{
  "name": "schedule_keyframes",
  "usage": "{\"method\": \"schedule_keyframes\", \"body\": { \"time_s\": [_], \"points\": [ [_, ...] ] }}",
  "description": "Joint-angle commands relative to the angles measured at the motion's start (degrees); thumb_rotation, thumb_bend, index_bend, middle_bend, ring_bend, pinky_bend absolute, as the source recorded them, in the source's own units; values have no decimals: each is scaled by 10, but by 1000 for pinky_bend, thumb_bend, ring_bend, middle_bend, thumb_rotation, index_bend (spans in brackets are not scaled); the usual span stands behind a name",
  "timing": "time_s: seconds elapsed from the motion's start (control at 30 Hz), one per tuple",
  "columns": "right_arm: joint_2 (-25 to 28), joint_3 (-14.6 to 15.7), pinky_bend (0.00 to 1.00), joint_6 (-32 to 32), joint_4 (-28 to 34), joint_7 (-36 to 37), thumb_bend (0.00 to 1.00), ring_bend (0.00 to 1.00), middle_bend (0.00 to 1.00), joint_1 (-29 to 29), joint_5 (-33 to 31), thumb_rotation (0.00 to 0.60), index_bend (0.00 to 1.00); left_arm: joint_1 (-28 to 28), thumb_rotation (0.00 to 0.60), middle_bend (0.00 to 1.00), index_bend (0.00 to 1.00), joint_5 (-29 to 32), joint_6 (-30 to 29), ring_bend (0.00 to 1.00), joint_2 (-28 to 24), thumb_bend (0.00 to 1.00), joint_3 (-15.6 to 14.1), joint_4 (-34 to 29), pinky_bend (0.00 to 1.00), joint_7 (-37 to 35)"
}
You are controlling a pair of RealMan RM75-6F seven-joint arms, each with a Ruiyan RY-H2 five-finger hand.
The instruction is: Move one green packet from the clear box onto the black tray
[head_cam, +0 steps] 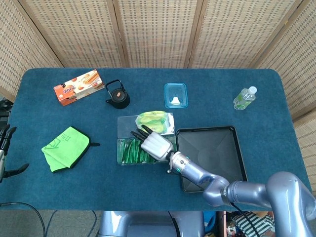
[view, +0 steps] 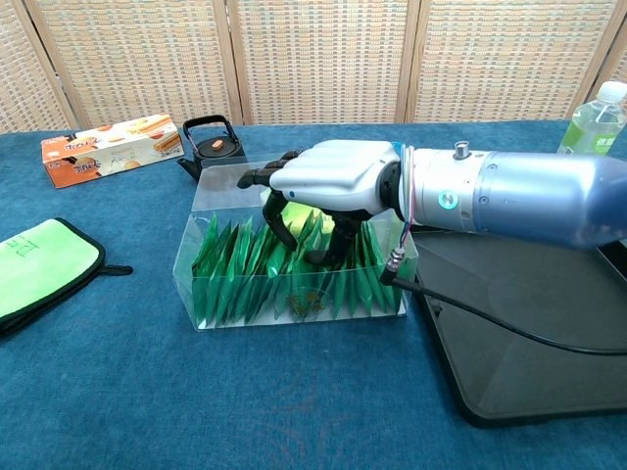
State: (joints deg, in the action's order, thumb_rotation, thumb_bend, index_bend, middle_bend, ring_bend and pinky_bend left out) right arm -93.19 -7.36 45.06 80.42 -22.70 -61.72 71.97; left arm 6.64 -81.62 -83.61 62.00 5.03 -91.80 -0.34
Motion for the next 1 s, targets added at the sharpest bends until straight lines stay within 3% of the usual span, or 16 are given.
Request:
{"method": "schedule_keyframes", "body": {
  "time_s": [0.03, 0.57, 1.0],
  "points": [
    [-3, 0, 104, 3, -3, 3, 566, 23, 25, 2, 5, 600, 582, 0, 600, 0, 0, 0, 0, 0, 0, 62, 0, 0, 0, 0],
    [1, -5, 120, 27, 7, 12, 579, 40, 47, 13, 36, 600, 627, 0, 600, 0, 0, -3, 0, 0, -1, 62, -1, 0, 0, -2],
    [98, -33, 124, 80, 132, -29, 579, 42, 54, 35, 53, 600, 627, -2, 600, 0, 0, -14, -8, 0, -5, 62, -4, -6, 0, -5]
  ]
}}
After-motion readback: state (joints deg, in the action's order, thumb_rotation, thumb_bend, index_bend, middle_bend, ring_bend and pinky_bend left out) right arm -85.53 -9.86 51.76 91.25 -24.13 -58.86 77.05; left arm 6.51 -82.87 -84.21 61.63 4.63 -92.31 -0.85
